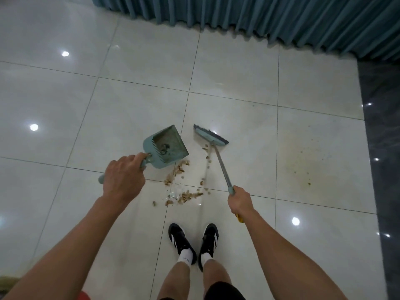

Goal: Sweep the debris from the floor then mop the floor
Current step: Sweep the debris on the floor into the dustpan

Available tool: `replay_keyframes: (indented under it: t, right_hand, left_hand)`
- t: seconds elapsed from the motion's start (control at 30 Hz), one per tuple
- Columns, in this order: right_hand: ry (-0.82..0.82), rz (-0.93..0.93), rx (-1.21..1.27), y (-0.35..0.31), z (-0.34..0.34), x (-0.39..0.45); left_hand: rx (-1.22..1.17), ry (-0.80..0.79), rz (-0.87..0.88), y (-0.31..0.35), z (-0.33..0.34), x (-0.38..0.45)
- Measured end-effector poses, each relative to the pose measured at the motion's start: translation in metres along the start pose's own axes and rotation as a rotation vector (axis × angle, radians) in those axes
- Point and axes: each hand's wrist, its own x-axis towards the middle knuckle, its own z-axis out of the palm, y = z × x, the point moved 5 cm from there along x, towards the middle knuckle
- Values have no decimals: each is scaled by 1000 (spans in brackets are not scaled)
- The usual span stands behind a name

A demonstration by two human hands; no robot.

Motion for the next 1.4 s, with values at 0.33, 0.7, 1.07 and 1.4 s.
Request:
replay_keyframes:
  t: [0.33, 0.7, 1.07, 1.4]
  right_hand:
    - [-135, -63, -107, 33, 12, -21]
    - [-192, -88, -83, 61, 40, -72]
    - [-202, 4, -20, 35, 110, -139]
    - [-51, 26, 67, 5, 155, -184]
  left_hand:
    - [71, 28, 11, 32, 2, -6]
    - [112, -23, -73, 18, -12, -58]
    - [70, -38, -56, -70, -5, -118]
    - [31, -125, -73, -134, 9, -154]
